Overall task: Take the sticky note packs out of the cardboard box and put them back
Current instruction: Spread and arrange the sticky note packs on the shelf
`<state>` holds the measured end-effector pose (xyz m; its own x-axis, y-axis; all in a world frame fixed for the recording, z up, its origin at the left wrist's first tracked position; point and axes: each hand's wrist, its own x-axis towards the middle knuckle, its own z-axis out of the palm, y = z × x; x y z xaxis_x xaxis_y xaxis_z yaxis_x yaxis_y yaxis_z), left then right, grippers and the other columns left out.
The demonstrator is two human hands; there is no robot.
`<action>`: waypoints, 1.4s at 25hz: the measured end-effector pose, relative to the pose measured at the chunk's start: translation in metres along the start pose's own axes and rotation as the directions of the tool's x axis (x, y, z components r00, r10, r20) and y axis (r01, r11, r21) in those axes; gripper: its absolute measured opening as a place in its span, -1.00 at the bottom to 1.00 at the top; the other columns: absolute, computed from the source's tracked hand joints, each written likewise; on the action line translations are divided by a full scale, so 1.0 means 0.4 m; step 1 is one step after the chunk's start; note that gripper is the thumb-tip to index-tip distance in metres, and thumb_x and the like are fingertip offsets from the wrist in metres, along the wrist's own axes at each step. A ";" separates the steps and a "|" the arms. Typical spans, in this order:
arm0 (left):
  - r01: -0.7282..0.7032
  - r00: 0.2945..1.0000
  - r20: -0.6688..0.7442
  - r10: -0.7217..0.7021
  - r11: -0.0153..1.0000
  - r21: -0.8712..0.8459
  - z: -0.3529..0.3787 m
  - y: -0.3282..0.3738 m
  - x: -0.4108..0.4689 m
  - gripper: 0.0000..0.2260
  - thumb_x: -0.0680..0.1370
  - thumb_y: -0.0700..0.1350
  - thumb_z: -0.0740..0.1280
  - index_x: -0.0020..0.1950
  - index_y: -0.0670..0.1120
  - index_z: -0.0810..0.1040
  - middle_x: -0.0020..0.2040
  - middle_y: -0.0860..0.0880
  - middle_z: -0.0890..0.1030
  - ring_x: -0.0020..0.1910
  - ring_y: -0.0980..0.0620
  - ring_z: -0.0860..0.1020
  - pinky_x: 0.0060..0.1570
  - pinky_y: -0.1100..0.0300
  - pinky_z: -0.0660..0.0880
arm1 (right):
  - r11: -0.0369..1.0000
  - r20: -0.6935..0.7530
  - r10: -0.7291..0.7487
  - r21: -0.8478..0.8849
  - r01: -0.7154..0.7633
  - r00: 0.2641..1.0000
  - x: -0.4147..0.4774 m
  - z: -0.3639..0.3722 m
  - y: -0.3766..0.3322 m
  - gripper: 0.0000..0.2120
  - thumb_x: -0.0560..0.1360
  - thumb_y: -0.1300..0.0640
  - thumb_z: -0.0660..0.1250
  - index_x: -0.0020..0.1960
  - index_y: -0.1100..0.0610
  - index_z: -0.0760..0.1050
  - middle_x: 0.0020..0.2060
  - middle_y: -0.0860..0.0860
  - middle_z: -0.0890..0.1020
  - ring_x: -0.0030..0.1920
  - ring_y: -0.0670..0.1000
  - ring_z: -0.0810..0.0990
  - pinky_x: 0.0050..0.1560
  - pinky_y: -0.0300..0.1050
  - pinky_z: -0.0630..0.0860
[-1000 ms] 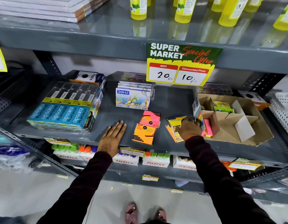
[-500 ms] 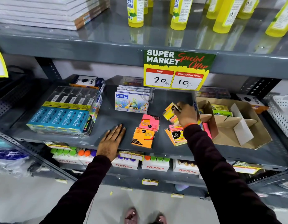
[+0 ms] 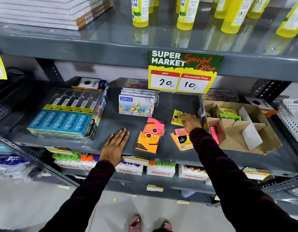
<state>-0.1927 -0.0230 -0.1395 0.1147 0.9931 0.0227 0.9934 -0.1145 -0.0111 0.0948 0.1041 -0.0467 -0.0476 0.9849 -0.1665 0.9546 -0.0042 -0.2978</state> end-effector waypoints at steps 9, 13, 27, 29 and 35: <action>0.008 1.000 0.010 -0.007 1.000 -0.014 -0.006 0.005 -0.003 -0.08 0.38 -0.29 0.36 0.51 -0.03 -0.22 0.57 -0.02 -0.14 0.55 -0.01 -0.08 0.52 0.06 -0.06 | 0.977 0.095 0.181 -0.133 -0.167 0.979 -0.091 -0.002 0.016 -0.43 0.39 -0.01 0.50 0.26 0.27 0.43 0.29 0.26 0.49 0.30 0.27 0.46 0.27 0.09 0.48; 0.007 1.000 -0.008 -0.007 1.000 -0.015 -0.004 0.004 -0.003 -0.11 0.36 -0.41 0.25 0.50 -0.03 -0.22 0.57 -0.03 -0.13 0.54 -0.01 -0.08 0.51 0.06 -0.06 | 0.975 0.008 0.152 -0.163 -0.149 0.988 -0.103 -0.010 -0.008 -0.47 0.41 0.10 0.48 0.28 0.29 0.41 0.33 0.29 0.39 0.36 0.27 0.36 0.31 0.06 0.42; 0.017 1.000 -0.014 -0.017 1.000 -0.004 -0.006 0.008 -0.003 -0.11 0.36 -0.34 0.37 0.52 -0.05 -0.11 0.57 -0.04 -0.04 0.54 0.00 0.02 0.50 0.08 0.00 | 0.851 -0.018 -0.468 -0.278 0.445 0.883 -0.126 0.148 -0.174 -0.46 0.52 0.44 0.13 0.46 0.13 0.26 0.43 0.10 0.42 0.38 0.13 0.46 0.30 0.05 0.48; 0.019 1.000 -0.009 -0.019 1.000 -0.019 -0.009 0.007 -0.003 -0.10 0.34 -0.32 0.37 0.52 -0.05 -0.10 0.57 -0.04 -0.05 0.54 -0.01 -0.01 0.50 0.07 -0.01 | 0.829 0.052 -0.486 -0.287 0.480 0.872 -0.120 0.171 -0.167 -0.47 0.55 0.43 0.09 0.49 0.17 0.22 0.52 0.08 0.25 0.52 0.04 0.22 0.48 -0.03 0.31; 0.020 0.999 0.038 -0.019 1.000 -0.020 -0.011 0.005 -0.001 0.03 0.31 -0.24 0.48 0.51 -0.05 -0.22 0.53 0.02 -0.23 0.53 0.05 -0.13 0.52 0.07 -0.06 | 0.923 -0.117 -0.369 -0.166 0.348 0.922 -0.138 0.124 -0.151 -0.71 0.63 0.21 0.15 0.33 0.17 0.41 0.28 0.14 0.57 0.24 0.13 0.59 0.18 0.02 0.58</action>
<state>-0.1909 -0.0239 -0.1352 0.0952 0.9953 -0.0150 0.9954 -0.0951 0.0091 0.0254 0.0412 -0.0660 -0.3619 0.9299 0.0661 0.9130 0.3679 -0.1766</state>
